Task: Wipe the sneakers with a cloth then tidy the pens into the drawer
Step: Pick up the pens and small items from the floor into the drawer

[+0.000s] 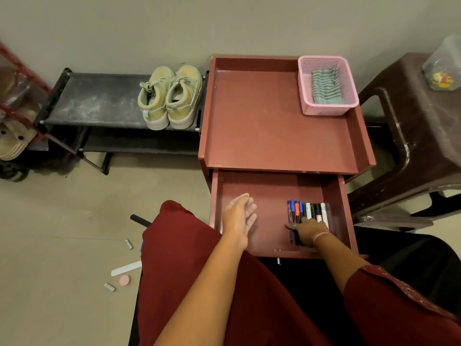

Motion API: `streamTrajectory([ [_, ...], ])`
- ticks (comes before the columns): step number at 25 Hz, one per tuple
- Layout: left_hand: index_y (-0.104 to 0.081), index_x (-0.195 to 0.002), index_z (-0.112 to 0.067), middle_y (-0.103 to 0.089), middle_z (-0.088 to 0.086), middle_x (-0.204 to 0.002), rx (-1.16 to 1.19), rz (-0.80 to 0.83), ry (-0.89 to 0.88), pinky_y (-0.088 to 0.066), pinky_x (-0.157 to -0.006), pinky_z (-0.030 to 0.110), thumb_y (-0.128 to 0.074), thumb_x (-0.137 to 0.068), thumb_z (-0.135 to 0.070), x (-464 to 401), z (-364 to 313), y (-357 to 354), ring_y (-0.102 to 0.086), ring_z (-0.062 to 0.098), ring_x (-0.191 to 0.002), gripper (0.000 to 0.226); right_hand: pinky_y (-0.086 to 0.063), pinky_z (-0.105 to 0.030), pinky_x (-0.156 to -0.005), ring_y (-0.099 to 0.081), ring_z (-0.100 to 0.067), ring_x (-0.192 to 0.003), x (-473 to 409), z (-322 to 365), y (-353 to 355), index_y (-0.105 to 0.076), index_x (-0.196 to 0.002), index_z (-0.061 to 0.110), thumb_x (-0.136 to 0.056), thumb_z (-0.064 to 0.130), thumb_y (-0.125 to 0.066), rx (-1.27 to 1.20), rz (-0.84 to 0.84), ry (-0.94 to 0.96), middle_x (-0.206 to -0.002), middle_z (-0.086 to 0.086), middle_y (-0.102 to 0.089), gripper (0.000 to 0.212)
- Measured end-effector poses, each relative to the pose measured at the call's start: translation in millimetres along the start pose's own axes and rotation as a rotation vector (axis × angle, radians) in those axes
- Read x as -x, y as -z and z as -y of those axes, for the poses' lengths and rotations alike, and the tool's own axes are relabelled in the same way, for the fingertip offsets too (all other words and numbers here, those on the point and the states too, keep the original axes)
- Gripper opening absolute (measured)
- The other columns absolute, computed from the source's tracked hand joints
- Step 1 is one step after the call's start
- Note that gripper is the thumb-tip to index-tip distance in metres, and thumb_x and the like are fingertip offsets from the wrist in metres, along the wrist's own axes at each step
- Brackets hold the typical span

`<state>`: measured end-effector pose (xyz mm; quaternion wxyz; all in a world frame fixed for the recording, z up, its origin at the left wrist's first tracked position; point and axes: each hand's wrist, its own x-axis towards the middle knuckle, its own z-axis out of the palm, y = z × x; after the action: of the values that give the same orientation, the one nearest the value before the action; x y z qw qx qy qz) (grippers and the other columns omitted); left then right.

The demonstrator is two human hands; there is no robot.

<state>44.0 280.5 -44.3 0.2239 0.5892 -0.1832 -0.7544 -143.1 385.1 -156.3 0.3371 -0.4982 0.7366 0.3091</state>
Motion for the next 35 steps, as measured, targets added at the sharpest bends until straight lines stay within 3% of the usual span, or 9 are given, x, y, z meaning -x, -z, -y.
streamTrajectory([
  [5, -0.064, -0.103, -0.018, -0.069, -0.004, -0.091, -0.018, 0.003, 0.037, -0.049, -0.072, 0.024, -0.057, -0.096, -0.017, -10, 0, -8, -0.066, 0.01, -0.089, 0.01, -0.031, -0.044, -0.107, -0.038, -0.028, -0.128, -6, 0, -4, -0.023, -0.146, 0.044, -0.098, 0.028, -0.041, 0.062, -0.041, -0.014, -0.143, -0.01, -0.033, 0.053],
  [15, -0.064, -0.1, -0.019, -0.068, -0.003, -0.094, -0.012, 0.017, 0.057, -0.049, -0.073, 0.024, -0.057, -0.096, -0.017, -6, 1, -8, -0.066, 0.011, -0.092, 0.009, -0.039, -0.042, -0.104, -0.046, -0.029, -0.122, 9, 0, -11, -0.029, -0.145, 0.041, -0.097, 0.028, -0.04, -0.256, -0.011, -0.01, -0.135, -0.011, -0.038, 0.05],
  [18, -0.065, -0.102, -0.016, -0.068, -0.001, -0.094, 0.048, 0.019, 0.061, -0.049, -0.073, 0.024, -0.056, -0.096, -0.014, 0, -3, -3, -0.065, 0.012, -0.092, 0.011, -0.041, -0.04, -0.105, -0.052, -0.032, -0.119, 20, -1, 3, -0.042, -0.142, 0.031, -0.093, 0.014, -0.041, -0.427, -0.034, 0.019, -0.135, -0.014, -0.045, 0.051],
  [22, -0.063, -0.107, -0.013, -0.067, 0.001, -0.095, 0.158, 0.049, 0.054, -0.048, -0.073, 0.023, -0.051, -0.098, -0.012, 18, -15, 7, -0.064, 0.013, -0.092, 0.015, -0.038, -0.028, -0.101, -0.054, -0.026, -0.119, 48, 11, 41, -0.052, -0.134, 0.012, -0.091, 0.001, -0.04, -0.599, -0.166, 0.097, -0.134, -0.008, -0.055, 0.045],
  [24, -0.063, -0.107, -0.012, -0.067, 0.003, -0.098, 0.216, 0.067, 0.041, -0.048, -0.076, 0.024, -0.051, -0.098, -0.012, 27, -25, 13, -0.064, 0.013, -0.091, 0.015, -0.039, -0.024, -0.093, -0.058, -0.023, -0.111, 63, 25, 65, -0.057, -0.128, 0.013, -0.094, 0.007, -0.044, -0.609, -0.234, 0.15, -0.123, -0.007, -0.062, 0.037],
  [28, -0.062, -0.113, -0.008, -0.065, 0.006, -0.104, 0.402, 0.127, 0.002, -0.044, -0.093, 0.03, -0.052, -0.098, -0.012, 43, -60, 36, -0.061, 0.015, -0.093, 0.019, -0.041, -0.018, -0.071, -0.056, -0.003, -0.072, 90, 71, 121, -0.065, -0.116, 0.018, -0.092, 0.012, -0.05, -0.62, -0.322, 0.291, -0.089, 0.009, -0.062, 0.029],
  [31, -0.062, -0.111, -0.007, -0.064, 0.006, -0.103, 0.5, 0.13, -0.097, -0.043, -0.094, 0.03, -0.051, -0.099, -0.013, 49, -98, 77, -0.06, 0.016, -0.096, 0.017, -0.044, -0.015, -0.065, -0.058, -0.005, -0.068, 107, 116, 166, -0.064, -0.11, 0.024, -0.093, 0.011, -0.05, -0.625, -0.376, 0.437, -0.087, 0.005, -0.065, 0.025],
  [35, -0.06, -0.118, -0.005, -0.066, 0.006, -0.104, 0.53, -0.03, -0.26, -0.045, -0.093, 0.03, -0.051, -0.099, -0.013, 35, -133, 165, -0.062, 0.014, -0.092, 0.023, -0.047, -0.021, -0.065, -0.059, -0.012, -0.065, 110, 191, 211, -0.065, -0.105, 0.021, -0.094, 0.01, -0.05, -0.661, -0.387, 0.574, -0.084, -0.002, -0.067, 0.022],
])
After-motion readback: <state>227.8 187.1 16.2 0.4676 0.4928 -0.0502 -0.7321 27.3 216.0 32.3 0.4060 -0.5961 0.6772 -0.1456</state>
